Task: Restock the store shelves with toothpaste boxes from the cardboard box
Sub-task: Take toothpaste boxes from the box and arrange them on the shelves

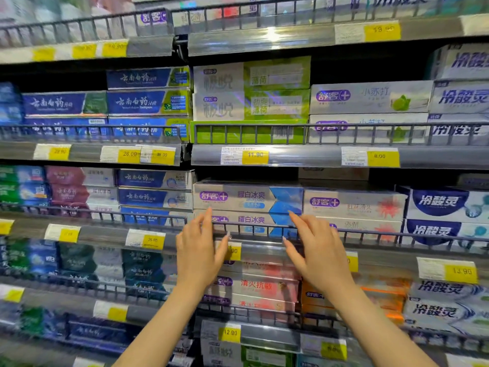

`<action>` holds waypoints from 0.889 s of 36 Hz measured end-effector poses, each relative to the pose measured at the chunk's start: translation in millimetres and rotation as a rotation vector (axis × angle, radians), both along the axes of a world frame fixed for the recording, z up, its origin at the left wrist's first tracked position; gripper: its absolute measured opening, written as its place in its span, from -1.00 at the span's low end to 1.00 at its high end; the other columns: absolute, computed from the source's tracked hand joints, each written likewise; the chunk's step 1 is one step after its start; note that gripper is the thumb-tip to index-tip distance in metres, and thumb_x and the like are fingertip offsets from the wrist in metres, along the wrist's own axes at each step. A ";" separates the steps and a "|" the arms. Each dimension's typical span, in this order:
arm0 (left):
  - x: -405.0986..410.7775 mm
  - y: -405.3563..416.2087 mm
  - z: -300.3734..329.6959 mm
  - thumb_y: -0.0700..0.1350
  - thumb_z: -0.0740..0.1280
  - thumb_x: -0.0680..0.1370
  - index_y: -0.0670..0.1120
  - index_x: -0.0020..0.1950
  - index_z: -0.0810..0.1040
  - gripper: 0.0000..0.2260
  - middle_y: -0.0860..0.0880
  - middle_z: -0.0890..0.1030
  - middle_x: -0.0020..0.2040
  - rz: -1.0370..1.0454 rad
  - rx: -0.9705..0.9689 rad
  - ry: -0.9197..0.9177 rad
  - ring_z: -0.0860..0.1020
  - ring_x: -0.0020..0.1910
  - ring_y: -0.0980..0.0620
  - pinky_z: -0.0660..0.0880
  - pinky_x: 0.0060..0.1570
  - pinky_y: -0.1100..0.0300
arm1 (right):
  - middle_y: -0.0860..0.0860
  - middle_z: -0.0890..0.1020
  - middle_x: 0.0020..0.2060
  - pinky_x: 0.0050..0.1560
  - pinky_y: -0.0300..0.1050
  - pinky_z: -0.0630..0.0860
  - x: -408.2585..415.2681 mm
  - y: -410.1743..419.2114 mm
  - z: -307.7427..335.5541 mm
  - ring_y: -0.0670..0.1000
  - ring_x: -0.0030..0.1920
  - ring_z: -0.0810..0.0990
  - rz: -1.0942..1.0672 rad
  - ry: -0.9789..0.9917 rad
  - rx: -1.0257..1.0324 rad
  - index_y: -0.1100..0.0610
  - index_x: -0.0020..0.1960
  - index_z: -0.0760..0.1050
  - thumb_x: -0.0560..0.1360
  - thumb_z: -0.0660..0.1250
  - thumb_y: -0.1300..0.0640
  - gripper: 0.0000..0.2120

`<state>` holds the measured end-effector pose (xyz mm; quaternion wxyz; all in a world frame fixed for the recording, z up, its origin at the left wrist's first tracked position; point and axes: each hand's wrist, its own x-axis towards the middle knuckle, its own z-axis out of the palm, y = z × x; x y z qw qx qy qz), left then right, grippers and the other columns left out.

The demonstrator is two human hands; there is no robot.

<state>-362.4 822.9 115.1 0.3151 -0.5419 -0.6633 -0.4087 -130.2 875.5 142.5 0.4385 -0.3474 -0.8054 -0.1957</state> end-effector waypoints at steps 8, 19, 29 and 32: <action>18.9 31.5 0.2 0.27 -0.12 0.59 -0.10 0.55 -0.04 -0.35 -0.07 -0.07 0.56 -0.079 -0.210 0.307 -0.07 0.53 -0.03 -0.09 0.43 -0.10 | 0.03 0.13 0.50 0.47 0.13 -0.11 1.7 27.2 -4.3 0.01 0.50 0.01 -0.258 -0.275 0.037 0.15 0.49 0.16 0.56 -0.13 -0.26 -0.33; 18.8 40.6 -3.1 0.29 -0.15 0.59 -0.10 0.54 -0.02 -0.35 -0.07 -0.05 0.55 -0.091 -0.219 0.276 -0.08 0.52 -0.03 -0.08 0.43 -0.12 | 0.05 0.11 0.51 0.47 0.14 -0.08 -3.5 31.6 -6.8 0.00 0.51 -0.02 -0.268 -0.286 0.011 0.17 0.50 0.12 0.55 -0.09 -0.26 -0.32; 18.0 43.3 -4.9 0.29 -0.15 0.58 -0.11 0.54 -0.03 -0.34 -0.09 -0.06 0.55 -0.088 -0.218 0.284 -0.08 0.53 -0.03 -0.07 0.42 -0.14 | 0.06 0.12 0.50 0.45 0.17 -0.05 -1.9 30.6 -5.5 0.00 0.51 0.01 -0.263 -0.304 -0.028 0.18 0.49 0.14 0.55 -0.14 -0.27 -0.31; 19.8 41.7 -4.7 0.29 -0.14 0.58 -0.11 0.54 -0.04 -0.34 -0.09 -0.06 0.55 -0.097 -0.233 0.279 -0.08 0.53 -0.03 -0.07 0.42 -0.14 | 0.06 0.12 0.51 0.44 0.19 -0.01 -0.5 28.4 -6.0 0.01 0.51 0.00 -0.248 -0.297 -0.035 0.18 0.50 0.13 0.56 -0.14 -0.27 -0.31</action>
